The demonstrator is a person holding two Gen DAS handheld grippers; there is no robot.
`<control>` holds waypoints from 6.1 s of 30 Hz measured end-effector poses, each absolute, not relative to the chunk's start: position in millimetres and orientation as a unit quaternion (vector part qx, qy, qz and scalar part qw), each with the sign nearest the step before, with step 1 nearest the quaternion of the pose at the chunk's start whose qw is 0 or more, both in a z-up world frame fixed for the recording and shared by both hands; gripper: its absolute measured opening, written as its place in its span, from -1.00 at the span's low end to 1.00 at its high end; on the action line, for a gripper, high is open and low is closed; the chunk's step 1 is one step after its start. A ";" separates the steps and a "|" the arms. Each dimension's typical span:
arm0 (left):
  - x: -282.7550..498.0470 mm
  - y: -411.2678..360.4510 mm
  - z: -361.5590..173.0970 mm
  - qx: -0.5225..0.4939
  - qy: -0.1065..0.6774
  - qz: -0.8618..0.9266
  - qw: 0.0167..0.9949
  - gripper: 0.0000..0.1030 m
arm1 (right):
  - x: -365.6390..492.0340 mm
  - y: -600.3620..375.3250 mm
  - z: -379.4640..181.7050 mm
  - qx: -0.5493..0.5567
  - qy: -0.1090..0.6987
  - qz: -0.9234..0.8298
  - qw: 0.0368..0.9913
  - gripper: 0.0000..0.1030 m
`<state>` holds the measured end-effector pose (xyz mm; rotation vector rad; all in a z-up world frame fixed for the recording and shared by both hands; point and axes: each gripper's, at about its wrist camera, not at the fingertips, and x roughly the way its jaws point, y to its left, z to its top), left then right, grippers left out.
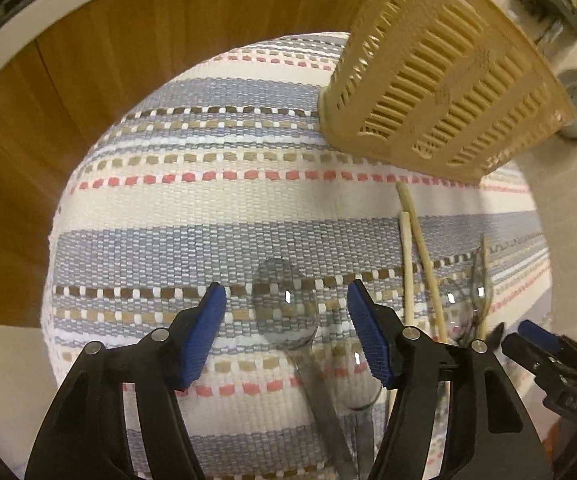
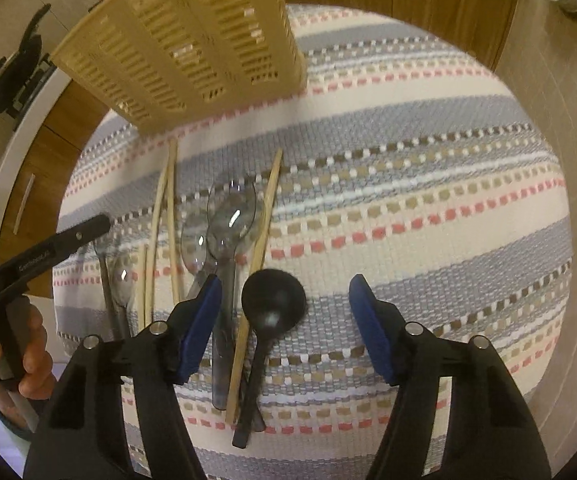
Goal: Organize utensils
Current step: 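Grasp the black ladle with the right tool while the left tool grasps a clear plastic spoon, then lower the ladle into the beige basket with the right tool while the left tool drops its spoon in, then grasp a clear plastic spoon with the left tool while the right tool grasps another clear spoon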
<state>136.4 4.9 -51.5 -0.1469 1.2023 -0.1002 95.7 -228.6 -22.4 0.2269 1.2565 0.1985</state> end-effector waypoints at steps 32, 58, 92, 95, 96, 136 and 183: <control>110.1 15.6 33.8 -0.046 0.420 -0.130 0.897 -0.39 | 62.5 -221.8 30.4 0.039 0.462 0.108 0.879 -0.32; 127.5 -37.4 177.1 -0.035 0.004 0.002 0.999 -0.39 | 148.2 -232.0 170.9 0.056 0.047 -0.033 0.997 -0.32; 83.7 9.6 99.9 -0.074 0.230 -0.077 0.967 -0.02 | 75.8 -254.5 88.0 0.074 0.244 0.005 0.967 0.08; 84.3 8.8 69.0 -0.058 0.339 -0.117 0.932 -0.02 | 70.8 -258.8 72.2 0.093 0.299 0.019 0.949 0.08; 87.9 5.5 57.7 -0.046 0.375 -0.126 0.917 0.00 | 70.1 -260.6 64.2 0.101 0.322 0.019 0.941 0.08; 96.8 30.6 -36.7 0.044 0.493 -0.123 0.860 -0.57 | 115.0 -222.7 -27.1 0.189 0.576 0.116 0.787 -0.26; 126.3 -27.7 -31.2 0.092 0.558 -0.098 0.819 -0.41 | 121.7 -225.0 -22.7 0.057 0.595 0.143 0.789 -0.43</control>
